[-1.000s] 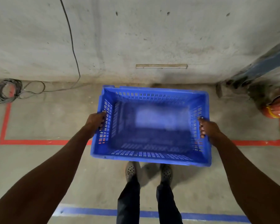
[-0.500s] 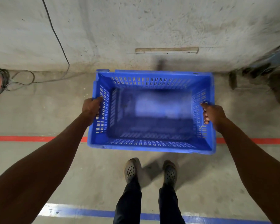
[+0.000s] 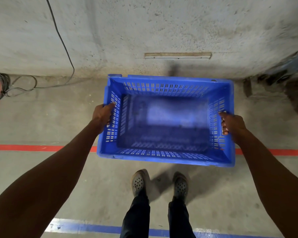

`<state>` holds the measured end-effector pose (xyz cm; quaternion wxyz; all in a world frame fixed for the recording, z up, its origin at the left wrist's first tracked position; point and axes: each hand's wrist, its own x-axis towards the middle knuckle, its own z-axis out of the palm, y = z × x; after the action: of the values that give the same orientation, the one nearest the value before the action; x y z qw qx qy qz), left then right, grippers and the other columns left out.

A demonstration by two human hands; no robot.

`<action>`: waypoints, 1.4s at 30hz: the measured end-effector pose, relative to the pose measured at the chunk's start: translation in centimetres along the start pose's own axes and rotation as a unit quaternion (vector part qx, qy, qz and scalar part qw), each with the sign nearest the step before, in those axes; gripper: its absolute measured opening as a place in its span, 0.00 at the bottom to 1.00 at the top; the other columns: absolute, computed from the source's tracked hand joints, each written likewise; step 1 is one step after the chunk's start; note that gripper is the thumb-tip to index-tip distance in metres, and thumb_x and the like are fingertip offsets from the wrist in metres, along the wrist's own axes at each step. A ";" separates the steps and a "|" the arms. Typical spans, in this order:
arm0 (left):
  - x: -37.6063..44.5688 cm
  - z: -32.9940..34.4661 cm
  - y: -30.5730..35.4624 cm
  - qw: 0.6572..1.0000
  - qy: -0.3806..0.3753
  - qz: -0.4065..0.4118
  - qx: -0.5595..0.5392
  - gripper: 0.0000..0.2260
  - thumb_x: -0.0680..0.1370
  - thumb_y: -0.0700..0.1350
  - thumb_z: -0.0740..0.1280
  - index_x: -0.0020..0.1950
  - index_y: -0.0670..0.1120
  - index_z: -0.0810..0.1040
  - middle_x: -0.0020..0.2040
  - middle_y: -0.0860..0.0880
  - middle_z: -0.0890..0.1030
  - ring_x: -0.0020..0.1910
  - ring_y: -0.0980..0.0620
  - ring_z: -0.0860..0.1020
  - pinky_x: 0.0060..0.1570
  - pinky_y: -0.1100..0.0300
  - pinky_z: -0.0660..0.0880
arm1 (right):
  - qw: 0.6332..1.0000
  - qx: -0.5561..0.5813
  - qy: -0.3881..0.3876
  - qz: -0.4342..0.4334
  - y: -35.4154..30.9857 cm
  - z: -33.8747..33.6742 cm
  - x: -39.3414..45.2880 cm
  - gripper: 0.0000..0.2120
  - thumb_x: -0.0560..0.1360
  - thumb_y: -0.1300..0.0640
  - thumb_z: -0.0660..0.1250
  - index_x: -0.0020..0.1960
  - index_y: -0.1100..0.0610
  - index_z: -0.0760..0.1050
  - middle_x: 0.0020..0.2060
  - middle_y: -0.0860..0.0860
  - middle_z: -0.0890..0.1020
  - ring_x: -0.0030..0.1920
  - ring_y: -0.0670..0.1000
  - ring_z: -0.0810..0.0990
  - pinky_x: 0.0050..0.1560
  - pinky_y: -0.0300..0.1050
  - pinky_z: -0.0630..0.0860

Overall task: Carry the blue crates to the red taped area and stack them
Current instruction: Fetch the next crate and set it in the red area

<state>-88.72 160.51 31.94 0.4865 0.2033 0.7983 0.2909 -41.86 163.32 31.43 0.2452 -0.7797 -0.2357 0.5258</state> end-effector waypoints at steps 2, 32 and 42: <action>-0.1 0.5 -0.2 1.000 -0.006 0.002 -0.004 0.12 0.79 0.50 0.68 0.41 0.44 0.73 0.28 0.49 0.68 0.17 0.56 0.64 0.21 0.65 0.60 | 1.000 -0.003 0.003 -0.005 0.1 -0.5 0.2 0.17 0.77 0.51 0.69 0.34 0.54 0.67 0.17 0.45 0.65 0.15 0.44 0.60 0.17 0.34 0.58; -7.6 -2.4 1.2 0.995 0.015 0.044 0.092 0.29 0.75 0.53 0.72 0.72 0.43 0.70 0.61 0.47 0.78 0.52 0.46 0.80 0.38 0.59 0.75 | 0.984 -0.158 0.027 -0.072 -1.4 -4.1 -5.8 0.19 0.73 0.50 0.70 0.63 0.53 0.78 0.49 0.54 0.83 0.47 0.55 0.81 0.51 0.48 0.76; -26.1 -0.9 10.0 0.990 -0.026 0.072 -0.119 0.07 0.81 0.45 0.66 0.49 0.43 0.81 0.40 0.44 0.80 0.36 0.49 0.77 0.33 0.63 0.75 | 0.997 0.026 -0.004 -0.069 -7.3 -11.1 -20.8 0.08 0.80 0.57 0.65 0.47 0.59 0.80 0.37 0.55 0.82 0.30 0.47 0.81 0.31 0.38 0.76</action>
<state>-77.52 151.89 56.11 0.5052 0.2085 0.7288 0.4125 -39.25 154.43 54.27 0.3002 -0.7526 -0.2757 0.5172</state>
